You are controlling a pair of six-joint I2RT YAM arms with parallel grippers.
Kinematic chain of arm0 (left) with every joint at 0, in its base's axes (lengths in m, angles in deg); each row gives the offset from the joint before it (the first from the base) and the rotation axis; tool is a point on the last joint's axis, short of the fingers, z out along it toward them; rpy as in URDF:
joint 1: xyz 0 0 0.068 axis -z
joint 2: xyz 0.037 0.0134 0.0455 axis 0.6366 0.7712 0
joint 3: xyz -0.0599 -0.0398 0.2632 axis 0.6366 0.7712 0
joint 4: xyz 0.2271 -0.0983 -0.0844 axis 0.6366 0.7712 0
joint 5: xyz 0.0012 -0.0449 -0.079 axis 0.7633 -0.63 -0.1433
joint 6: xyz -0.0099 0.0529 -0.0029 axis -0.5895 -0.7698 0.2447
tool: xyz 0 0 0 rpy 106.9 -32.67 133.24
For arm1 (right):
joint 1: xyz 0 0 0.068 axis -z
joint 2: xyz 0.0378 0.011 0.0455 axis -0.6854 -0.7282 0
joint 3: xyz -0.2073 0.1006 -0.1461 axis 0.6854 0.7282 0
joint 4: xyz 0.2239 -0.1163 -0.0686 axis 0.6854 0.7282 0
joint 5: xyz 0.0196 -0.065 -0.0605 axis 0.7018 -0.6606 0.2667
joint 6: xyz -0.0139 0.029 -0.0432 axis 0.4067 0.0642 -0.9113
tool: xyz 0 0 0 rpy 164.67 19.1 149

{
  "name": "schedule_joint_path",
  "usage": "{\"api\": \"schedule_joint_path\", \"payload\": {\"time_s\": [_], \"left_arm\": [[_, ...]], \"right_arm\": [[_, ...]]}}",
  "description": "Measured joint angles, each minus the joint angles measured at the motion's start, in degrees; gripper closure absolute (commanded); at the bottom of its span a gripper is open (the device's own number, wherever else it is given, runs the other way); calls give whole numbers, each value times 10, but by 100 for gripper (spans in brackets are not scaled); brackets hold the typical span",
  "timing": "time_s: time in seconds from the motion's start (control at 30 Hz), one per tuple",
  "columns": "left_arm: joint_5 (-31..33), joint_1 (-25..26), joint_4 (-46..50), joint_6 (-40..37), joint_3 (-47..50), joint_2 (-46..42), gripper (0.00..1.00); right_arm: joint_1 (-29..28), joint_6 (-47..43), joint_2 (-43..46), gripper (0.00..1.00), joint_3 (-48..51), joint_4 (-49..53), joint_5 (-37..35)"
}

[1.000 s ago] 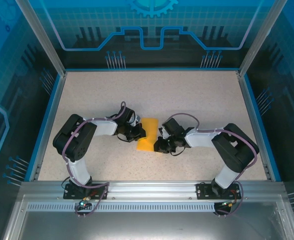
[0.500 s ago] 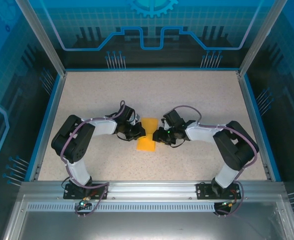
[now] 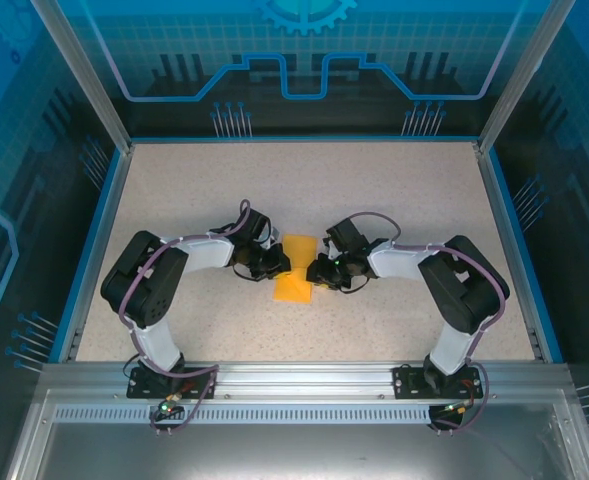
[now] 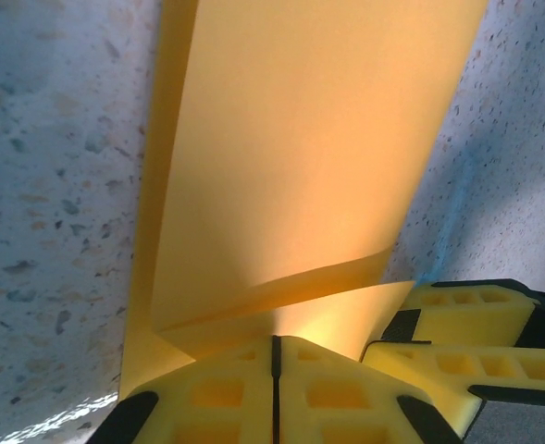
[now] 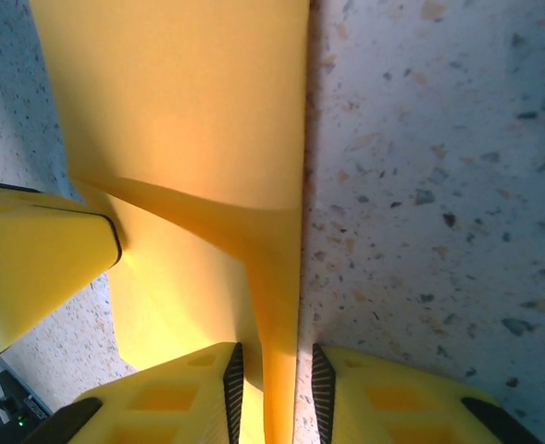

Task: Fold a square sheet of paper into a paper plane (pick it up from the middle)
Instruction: Turn over the paper at the center of the table.

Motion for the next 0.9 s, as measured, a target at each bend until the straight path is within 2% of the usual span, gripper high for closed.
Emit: {"api": "schedule_joint_path", "payload": {"time_s": [0.3,0.73,0.9], "left_arm": [[2,0,3,-10,-6,19,93],[2,0,4,-13,-7,20,94],[2,0,4,-13,-7,19,93]], "right_arm": [[2,3,-1,71,1,-5,6],[0,4,-6,71,1,-64,16],[0,4,-6,77,13,-90,31]]}}
